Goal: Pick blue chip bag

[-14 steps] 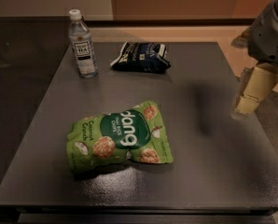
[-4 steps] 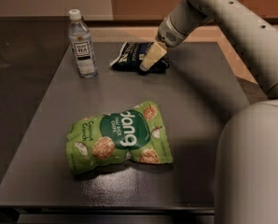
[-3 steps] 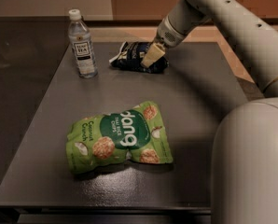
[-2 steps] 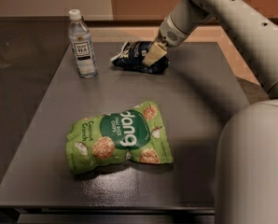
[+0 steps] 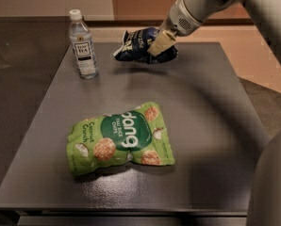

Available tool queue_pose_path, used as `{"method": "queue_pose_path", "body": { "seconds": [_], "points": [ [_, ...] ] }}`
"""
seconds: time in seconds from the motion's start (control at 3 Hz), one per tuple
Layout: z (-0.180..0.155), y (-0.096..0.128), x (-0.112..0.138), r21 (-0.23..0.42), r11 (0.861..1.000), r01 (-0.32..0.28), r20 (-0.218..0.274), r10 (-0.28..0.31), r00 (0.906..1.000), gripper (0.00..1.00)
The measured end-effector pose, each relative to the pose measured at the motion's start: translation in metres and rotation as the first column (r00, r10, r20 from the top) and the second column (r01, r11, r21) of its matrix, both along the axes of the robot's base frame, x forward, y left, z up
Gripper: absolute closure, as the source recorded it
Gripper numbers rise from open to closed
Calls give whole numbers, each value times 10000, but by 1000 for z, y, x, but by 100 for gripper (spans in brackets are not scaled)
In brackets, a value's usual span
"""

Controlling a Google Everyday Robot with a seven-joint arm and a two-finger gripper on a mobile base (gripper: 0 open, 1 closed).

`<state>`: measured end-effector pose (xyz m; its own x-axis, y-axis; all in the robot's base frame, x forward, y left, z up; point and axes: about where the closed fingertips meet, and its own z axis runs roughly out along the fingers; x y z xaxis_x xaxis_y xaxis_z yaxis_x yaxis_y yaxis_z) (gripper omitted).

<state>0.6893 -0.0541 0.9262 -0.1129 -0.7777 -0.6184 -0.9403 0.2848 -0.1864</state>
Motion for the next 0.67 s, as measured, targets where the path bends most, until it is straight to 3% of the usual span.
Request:
{"method": "queue_pose_path", "body": {
  "seconds": [0.33, 0.67],
  "points": [
    [38, -4, -17, 18, 9989, -461, 807, 458, 9957, 100],
    [71, -8, -30, -60, 9962, -874, 1533, 872, 9843, 100]
  ]
}}
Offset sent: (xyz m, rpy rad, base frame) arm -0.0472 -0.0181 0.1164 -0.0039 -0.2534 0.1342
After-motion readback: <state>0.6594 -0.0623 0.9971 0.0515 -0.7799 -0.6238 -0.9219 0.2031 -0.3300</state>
